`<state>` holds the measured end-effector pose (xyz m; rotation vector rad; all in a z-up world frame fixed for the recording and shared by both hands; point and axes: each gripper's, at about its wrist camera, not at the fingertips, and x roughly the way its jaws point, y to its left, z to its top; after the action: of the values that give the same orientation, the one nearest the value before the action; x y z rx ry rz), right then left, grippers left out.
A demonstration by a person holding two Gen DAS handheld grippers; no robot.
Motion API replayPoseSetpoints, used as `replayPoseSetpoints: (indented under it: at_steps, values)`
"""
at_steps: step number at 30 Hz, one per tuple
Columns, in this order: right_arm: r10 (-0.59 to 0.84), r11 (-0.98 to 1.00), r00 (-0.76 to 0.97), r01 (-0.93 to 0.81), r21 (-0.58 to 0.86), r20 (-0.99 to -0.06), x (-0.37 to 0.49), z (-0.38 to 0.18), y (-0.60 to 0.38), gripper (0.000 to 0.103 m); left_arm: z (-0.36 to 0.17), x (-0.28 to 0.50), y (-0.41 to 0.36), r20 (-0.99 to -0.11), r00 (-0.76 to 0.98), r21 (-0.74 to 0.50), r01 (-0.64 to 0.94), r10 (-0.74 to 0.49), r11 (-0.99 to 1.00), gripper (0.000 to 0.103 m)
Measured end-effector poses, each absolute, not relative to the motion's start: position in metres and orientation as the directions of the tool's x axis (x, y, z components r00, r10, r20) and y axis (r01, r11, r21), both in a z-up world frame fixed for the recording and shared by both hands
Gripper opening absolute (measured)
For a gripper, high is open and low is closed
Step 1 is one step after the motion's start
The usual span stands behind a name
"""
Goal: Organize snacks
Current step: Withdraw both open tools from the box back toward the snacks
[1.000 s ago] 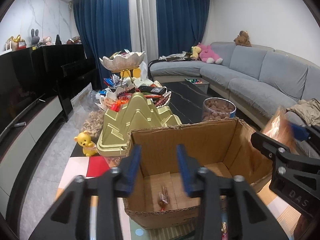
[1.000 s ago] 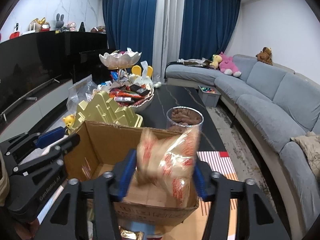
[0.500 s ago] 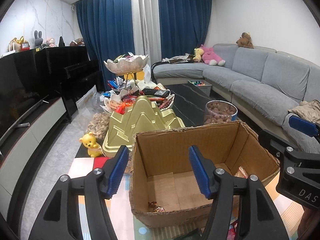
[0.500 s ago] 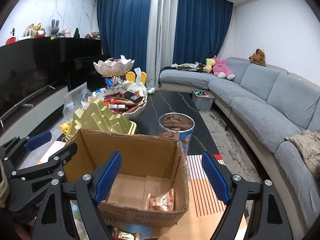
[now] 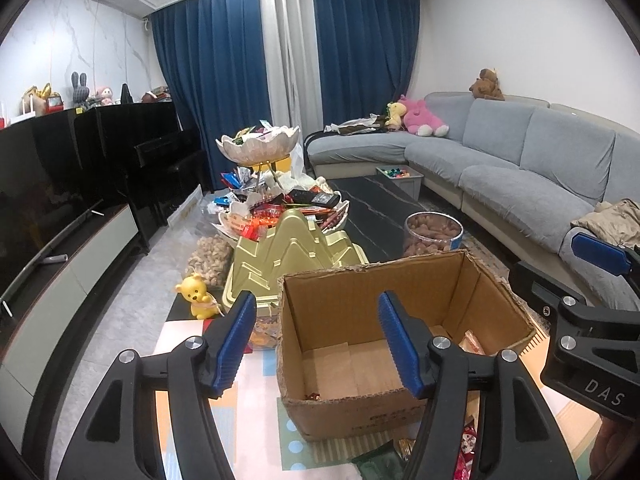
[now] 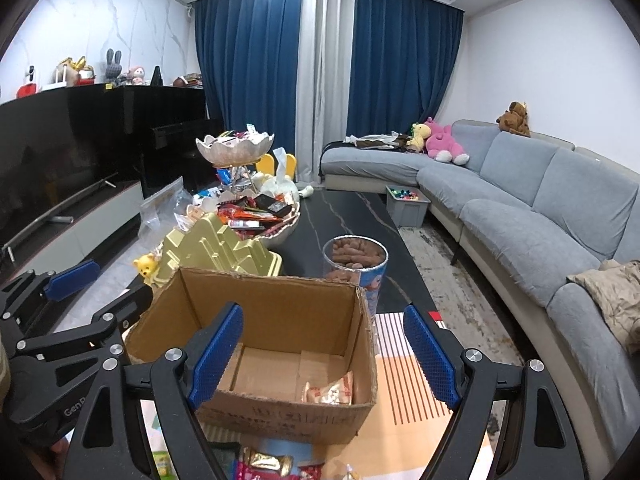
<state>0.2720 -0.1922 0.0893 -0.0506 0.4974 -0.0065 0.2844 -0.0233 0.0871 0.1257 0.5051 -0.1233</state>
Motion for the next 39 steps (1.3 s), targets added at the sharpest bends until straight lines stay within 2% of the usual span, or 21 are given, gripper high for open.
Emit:
replayPoseSetpoints:
  at_steps: [18, 39]
  values:
    - [-0.032, 0.998, 0.89, 0.004, -0.063, -0.454, 0.233, 0.115, -0.195, 0.083, 0.105, 0.246, -0.025, -0.466, 0.88, 0.099, 0.158, -0.094, 0.983, 0.063]
    - [-0.046, 0.997, 0.883, 0.011, -0.077, -0.467, 0.198, 0.107, -0.196, 0.083, 0.087, 0.202, -0.026, -0.491, 0.864, 0.103, 0.183, -0.11, 0.978, 0.063]
